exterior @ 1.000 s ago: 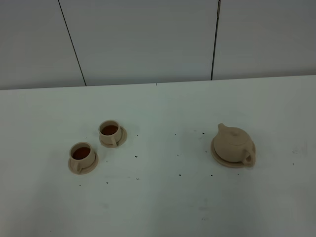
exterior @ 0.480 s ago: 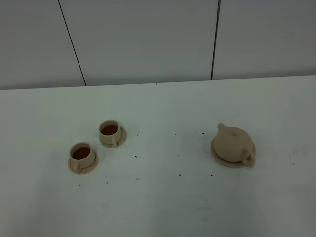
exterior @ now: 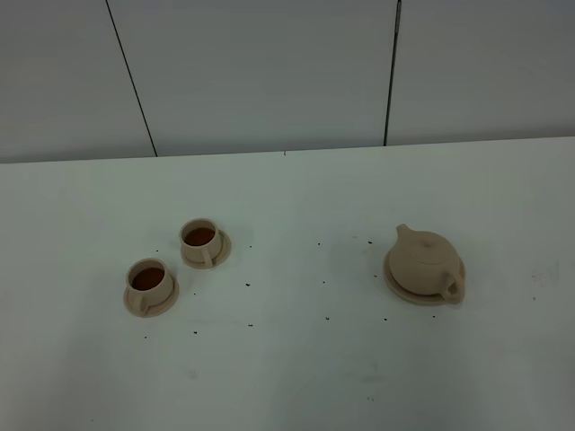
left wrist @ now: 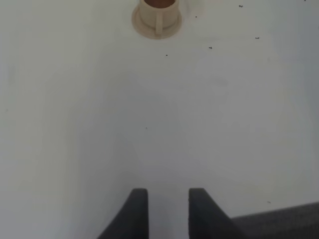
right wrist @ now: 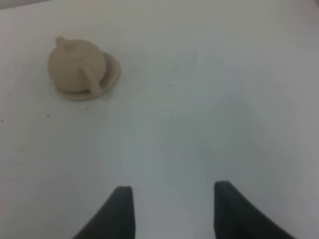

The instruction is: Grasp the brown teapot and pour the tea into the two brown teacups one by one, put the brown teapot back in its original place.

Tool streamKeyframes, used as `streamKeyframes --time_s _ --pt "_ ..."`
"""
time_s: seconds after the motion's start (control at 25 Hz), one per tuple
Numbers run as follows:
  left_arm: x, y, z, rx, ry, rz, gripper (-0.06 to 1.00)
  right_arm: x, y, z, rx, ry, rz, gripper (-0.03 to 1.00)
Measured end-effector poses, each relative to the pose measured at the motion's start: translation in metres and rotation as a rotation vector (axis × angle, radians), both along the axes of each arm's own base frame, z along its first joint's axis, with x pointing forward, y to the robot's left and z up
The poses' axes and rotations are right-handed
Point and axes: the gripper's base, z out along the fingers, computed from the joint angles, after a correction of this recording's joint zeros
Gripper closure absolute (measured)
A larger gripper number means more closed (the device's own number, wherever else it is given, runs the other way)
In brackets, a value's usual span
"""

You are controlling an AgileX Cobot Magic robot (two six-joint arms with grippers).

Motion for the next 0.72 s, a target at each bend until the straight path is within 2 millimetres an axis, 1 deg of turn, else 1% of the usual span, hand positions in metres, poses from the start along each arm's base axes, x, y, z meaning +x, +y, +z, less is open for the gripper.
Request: streamKeyframes --time_s 0.72 --pt "0.0 0.0 0.0 0.0 0.0 0.0 0.68 0.0 0.0008 0.0001 0.008 -0.001 0.006 0.72"
